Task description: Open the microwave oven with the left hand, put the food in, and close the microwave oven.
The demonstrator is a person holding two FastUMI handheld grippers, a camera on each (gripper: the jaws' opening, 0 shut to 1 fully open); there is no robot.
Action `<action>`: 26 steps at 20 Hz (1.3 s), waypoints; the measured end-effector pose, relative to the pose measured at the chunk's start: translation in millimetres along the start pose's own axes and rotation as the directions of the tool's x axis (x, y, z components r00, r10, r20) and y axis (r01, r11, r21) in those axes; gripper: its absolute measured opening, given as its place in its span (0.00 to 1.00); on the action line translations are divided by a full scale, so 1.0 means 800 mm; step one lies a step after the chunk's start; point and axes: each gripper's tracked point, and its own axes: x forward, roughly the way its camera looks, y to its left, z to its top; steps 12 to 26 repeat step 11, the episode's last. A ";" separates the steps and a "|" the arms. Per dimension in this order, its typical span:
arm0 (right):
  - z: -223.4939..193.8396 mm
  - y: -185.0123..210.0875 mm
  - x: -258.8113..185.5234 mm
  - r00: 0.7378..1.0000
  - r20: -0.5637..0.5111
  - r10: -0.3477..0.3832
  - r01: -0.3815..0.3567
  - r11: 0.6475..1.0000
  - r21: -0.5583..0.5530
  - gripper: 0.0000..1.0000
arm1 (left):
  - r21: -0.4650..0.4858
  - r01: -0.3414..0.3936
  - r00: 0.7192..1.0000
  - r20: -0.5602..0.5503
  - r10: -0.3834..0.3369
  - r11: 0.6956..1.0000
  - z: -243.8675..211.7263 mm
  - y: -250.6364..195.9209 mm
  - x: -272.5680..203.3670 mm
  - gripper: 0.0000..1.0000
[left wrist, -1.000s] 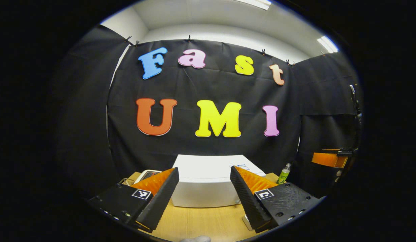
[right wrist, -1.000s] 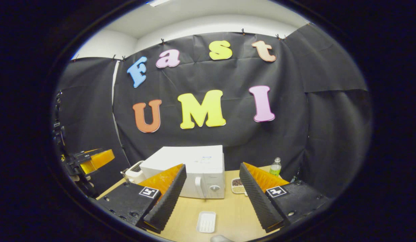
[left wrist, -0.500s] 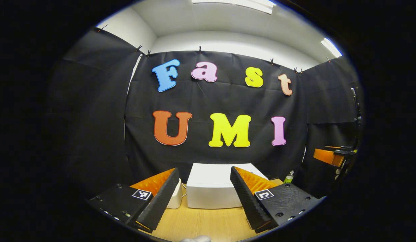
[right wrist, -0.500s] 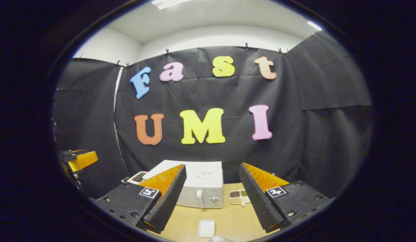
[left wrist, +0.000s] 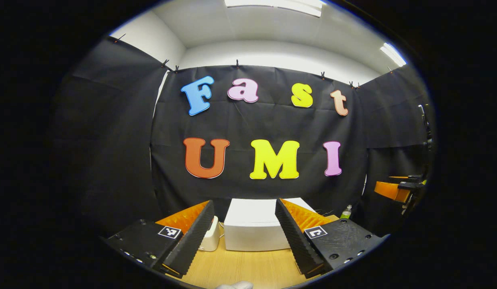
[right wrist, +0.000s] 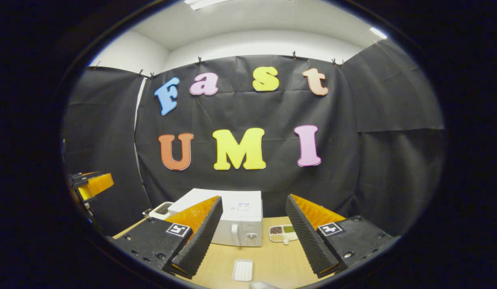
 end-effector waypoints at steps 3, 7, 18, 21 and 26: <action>0.002 -0.006 -0.003 1.000 0.006 -0.014 0.014 1.000 -0.004 0.92 | 0.003 0.009 1.000 -0.001 -0.009 1.000 0.000 -0.007 -0.002 0.95; -0.001 -0.012 -0.005 1.000 -0.007 -0.025 0.025 1.000 0.012 0.92 | 0.011 0.020 1.000 -0.009 -0.020 1.000 -0.003 -0.014 0.001 0.95; 0.000 -0.015 -0.006 0.999 -0.009 -0.033 0.033 0.999 0.010 1.00 | 0.009 0.043 0.999 -0.003 -0.043 0.999 -0.004 -0.020 0.001 0.95; 0.000 -0.015 -0.006 0.999 -0.009 -0.033 0.033 0.999 0.010 1.00 | 0.009 0.043 0.999 -0.003 -0.043 0.999 -0.004 -0.020 0.001 0.95; 0.000 -0.015 -0.006 0.999 -0.009 -0.033 0.033 0.999 0.010 1.00 | 0.009 0.043 0.999 -0.003 -0.043 0.999 -0.004 -0.020 0.001 0.95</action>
